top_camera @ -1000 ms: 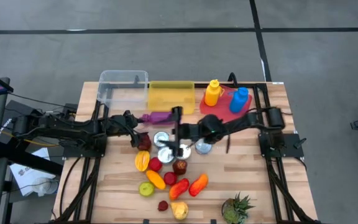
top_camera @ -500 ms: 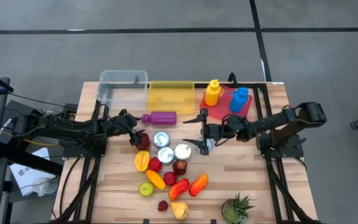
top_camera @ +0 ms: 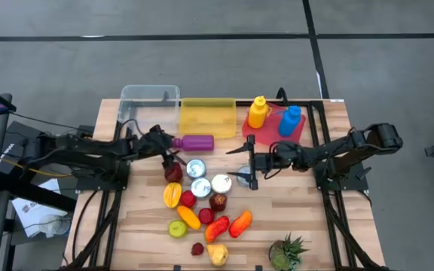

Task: Pick & Place Food Item
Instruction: Put the purple water bottle into the pink bin

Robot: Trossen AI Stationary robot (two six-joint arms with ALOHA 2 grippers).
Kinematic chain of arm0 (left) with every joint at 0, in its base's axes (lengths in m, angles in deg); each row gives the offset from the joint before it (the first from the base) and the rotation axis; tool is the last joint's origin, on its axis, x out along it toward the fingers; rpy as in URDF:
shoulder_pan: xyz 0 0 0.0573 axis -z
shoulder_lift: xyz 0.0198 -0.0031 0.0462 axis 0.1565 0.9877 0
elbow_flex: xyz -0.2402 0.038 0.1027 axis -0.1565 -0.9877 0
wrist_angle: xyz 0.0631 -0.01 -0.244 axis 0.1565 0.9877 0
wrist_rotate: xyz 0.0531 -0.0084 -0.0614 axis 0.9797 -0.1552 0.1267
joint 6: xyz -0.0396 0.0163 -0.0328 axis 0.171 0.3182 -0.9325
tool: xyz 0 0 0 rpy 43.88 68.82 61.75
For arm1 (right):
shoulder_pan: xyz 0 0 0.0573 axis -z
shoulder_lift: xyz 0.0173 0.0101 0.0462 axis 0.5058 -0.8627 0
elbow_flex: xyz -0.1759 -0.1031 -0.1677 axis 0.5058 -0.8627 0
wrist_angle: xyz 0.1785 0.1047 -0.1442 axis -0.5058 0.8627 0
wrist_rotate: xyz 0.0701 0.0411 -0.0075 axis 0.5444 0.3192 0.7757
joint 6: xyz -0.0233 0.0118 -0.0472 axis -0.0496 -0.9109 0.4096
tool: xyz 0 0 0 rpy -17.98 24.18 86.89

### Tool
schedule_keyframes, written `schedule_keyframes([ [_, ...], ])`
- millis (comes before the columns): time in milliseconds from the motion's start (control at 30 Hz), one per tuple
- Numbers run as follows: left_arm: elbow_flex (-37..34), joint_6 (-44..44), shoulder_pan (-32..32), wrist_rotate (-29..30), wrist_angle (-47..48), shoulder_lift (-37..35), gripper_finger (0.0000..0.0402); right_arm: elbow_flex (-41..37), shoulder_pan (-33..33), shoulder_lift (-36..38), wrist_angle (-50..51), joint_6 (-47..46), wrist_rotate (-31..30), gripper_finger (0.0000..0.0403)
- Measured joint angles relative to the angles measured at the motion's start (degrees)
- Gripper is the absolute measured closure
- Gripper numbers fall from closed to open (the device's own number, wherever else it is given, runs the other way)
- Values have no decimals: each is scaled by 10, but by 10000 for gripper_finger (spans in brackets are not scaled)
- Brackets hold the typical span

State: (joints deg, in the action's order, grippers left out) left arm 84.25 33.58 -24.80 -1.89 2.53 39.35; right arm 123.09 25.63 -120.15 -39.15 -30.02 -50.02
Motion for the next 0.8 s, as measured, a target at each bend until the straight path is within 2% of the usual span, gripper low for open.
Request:
schedule_keyframes([
  [167, 34, 24, -4, -1, 7, 72, 101, 0, 0, 0, 11, 0, 0, 101],
  [367, 63, 25, -4, 2, 29, 124, 101, 0, 0, 0, 21, -2, 0, 101],
  [667, 65, 25, -4, 2, 35, 130, 103, 0, 0, 0, 21, -7, 0, 101],
  [800, 65, 25, -4, 5, 35, 128, 131, 0, 0, 0, 21, -13, 0, 101],
])
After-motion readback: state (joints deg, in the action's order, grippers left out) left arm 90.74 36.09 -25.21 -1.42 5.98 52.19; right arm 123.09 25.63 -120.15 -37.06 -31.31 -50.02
